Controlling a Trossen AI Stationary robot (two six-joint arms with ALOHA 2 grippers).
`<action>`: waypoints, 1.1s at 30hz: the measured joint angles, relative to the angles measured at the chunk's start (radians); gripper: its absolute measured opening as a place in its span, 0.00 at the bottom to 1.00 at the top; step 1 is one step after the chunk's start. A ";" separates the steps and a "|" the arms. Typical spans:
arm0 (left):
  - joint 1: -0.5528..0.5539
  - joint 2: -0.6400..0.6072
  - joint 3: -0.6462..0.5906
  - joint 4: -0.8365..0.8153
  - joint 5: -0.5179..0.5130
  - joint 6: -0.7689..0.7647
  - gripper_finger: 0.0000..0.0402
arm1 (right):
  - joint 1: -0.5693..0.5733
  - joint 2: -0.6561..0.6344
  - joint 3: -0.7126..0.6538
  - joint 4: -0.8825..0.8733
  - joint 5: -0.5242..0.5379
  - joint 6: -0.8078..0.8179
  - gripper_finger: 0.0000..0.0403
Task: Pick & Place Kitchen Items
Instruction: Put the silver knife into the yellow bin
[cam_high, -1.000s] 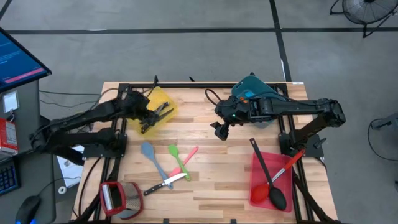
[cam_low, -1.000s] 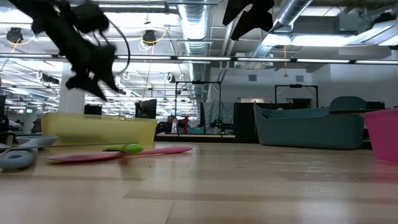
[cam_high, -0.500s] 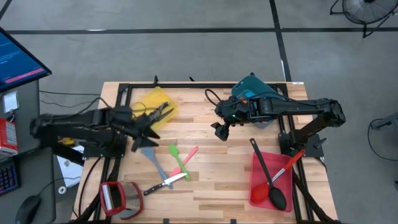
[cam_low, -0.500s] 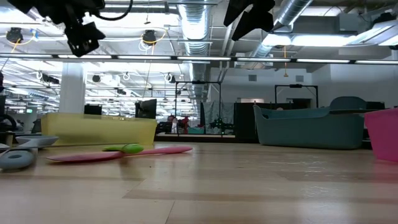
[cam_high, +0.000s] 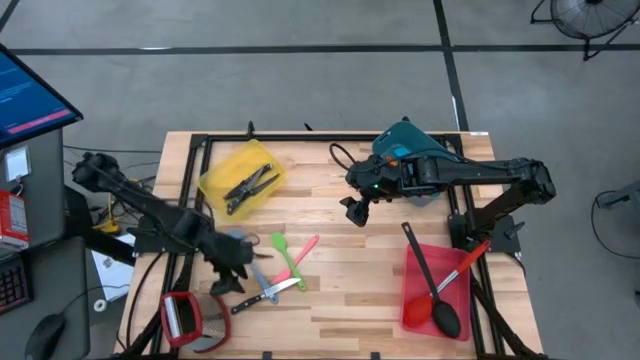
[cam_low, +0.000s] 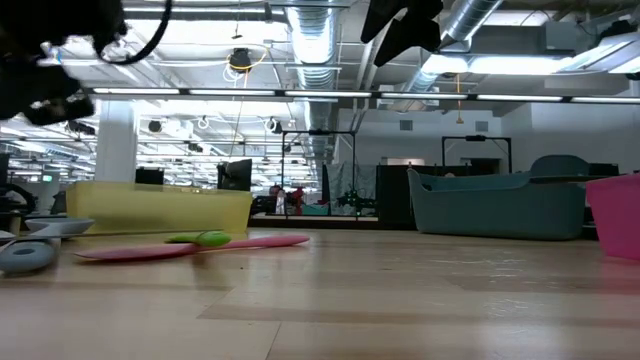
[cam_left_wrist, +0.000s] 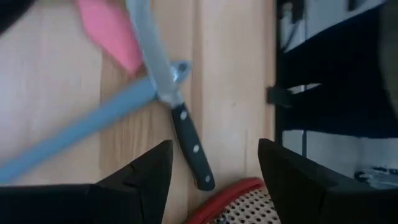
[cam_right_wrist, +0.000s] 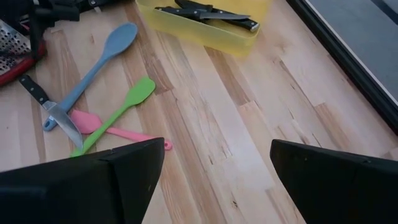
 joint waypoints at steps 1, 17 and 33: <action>-0.017 0.021 0.000 0.003 -0.010 -0.030 0.54 | 0.000 0.000 0.000 -0.002 0.000 0.000 0.72; -0.050 0.369 0.215 -0.041 -0.078 -0.212 0.54 | 0.003 0.000 0.000 -0.083 -0.020 -0.024 0.72; -0.135 0.516 0.243 -0.085 -0.143 -0.428 0.48 | 0.015 0.000 0.000 -0.088 -0.030 -0.041 0.72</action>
